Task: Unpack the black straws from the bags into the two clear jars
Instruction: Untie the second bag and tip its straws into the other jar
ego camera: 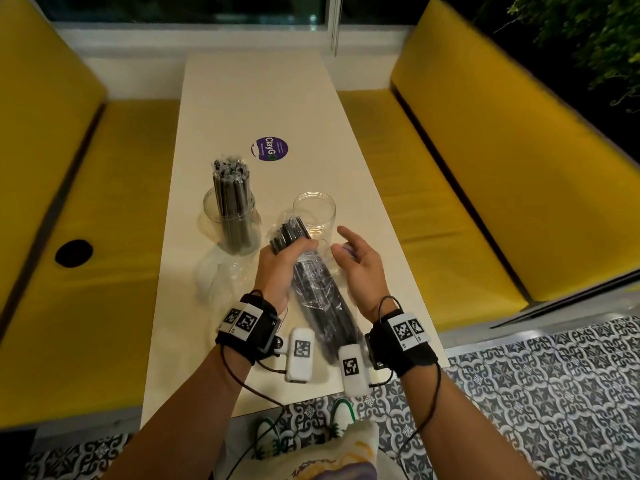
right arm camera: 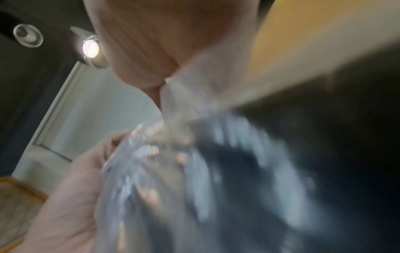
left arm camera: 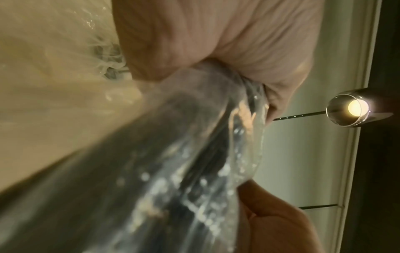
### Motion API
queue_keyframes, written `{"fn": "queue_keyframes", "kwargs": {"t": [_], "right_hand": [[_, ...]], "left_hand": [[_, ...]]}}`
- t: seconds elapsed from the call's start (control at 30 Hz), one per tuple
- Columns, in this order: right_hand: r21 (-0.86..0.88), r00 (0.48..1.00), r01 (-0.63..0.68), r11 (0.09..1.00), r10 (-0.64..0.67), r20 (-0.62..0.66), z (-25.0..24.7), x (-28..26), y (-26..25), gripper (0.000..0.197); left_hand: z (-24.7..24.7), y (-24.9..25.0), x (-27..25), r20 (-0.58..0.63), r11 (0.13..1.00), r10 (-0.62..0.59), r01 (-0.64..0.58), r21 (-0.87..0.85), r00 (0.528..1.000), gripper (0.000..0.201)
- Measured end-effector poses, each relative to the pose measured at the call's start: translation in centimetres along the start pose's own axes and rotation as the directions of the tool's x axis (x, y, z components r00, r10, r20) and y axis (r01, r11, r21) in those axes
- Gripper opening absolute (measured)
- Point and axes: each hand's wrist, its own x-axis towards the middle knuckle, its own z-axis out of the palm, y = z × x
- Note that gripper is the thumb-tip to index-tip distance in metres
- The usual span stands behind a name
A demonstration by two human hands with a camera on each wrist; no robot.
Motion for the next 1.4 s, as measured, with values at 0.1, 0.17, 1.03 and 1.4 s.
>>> {"fn": "queue_keyframes", "kwargs": {"t": [0.1,0.17,1.03,1.4], "right_hand": [[-0.088,0.999,0.038,0.995,-0.036,0.031,0.1,-0.2,0.2,0.037],[-0.019,1.0,-0.004,1.0,0.004,0.013,0.4,-0.2,0.1,0.029],[0.593,0.951,-0.152,0.791,0.281,-0.13,1.1,-3.8,-2.4,0.042],[0.198,0.875,0.279,0.94,-0.164,-0.455,5.1,-5.8,-2.5,0.052]], "left_hand": [[-0.6,0.2,-0.1,0.011,0.999,0.03,-0.03,-0.045,0.999,0.051],[-0.5,0.6,-0.4,0.06,0.998,0.007,-0.003,-0.061,0.998,0.038],[-0.2,5.5,1.8,-0.244,0.895,-0.116,-0.005,-0.446,0.963,0.012],[-1.0,6.3,1.2,-0.228,0.843,-0.164,0.016,-0.538,0.96,0.038]]}}
